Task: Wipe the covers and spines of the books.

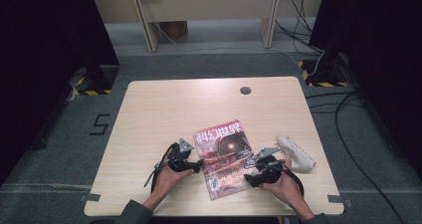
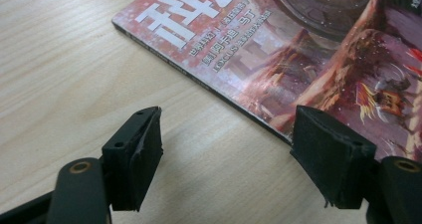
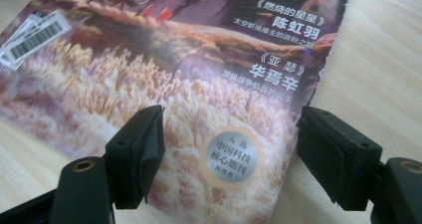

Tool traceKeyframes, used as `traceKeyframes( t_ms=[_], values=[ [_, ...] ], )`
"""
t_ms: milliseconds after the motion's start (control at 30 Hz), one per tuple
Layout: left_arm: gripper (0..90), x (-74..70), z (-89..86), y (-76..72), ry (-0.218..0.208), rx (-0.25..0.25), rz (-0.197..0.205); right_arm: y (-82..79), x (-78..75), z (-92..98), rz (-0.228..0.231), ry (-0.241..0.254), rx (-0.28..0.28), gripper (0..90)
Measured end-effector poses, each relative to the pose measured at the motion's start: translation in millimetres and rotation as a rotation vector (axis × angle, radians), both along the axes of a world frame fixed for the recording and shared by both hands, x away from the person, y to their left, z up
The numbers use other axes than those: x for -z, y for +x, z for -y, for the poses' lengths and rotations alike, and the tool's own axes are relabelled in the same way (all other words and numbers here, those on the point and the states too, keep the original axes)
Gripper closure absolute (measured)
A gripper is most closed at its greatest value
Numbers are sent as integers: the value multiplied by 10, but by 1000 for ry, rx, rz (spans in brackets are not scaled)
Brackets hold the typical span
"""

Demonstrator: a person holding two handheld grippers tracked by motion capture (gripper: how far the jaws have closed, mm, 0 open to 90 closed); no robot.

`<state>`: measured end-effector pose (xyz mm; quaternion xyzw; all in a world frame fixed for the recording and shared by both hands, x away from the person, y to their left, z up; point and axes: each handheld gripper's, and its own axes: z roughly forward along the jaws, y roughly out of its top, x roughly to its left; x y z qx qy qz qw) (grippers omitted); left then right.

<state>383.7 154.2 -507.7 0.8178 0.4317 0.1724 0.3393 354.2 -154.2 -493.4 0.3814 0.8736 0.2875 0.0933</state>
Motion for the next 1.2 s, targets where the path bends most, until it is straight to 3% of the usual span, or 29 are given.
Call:
traceKeyframes(
  t_ms=[133,300,333,467,733,933,1200],
  values=[
    [271,-12,-8,-38,-15,11,-13,-26,5,5,10,3,-6,298],
    [260,-35,69,-215,-20,76,-32,-36,12,54,6,26,1,331],
    [260,-48,101,-284,-15,102,-29,-42,13,55,7,27,1,329],
    [256,-39,129,-355,10,119,-23,-72,16,43,0,35,-4,324],
    [246,-38,93,-278,34,101,-7,-152,10,-42,-7,26,-26,296],
    [261,-46,75,-211,69,76,31,-207,20,-100,-10,40,-43,284],
    [260,-48,18,-128,77,48,32,-216,39,-170,-1,48,-41,274]
  ],
)
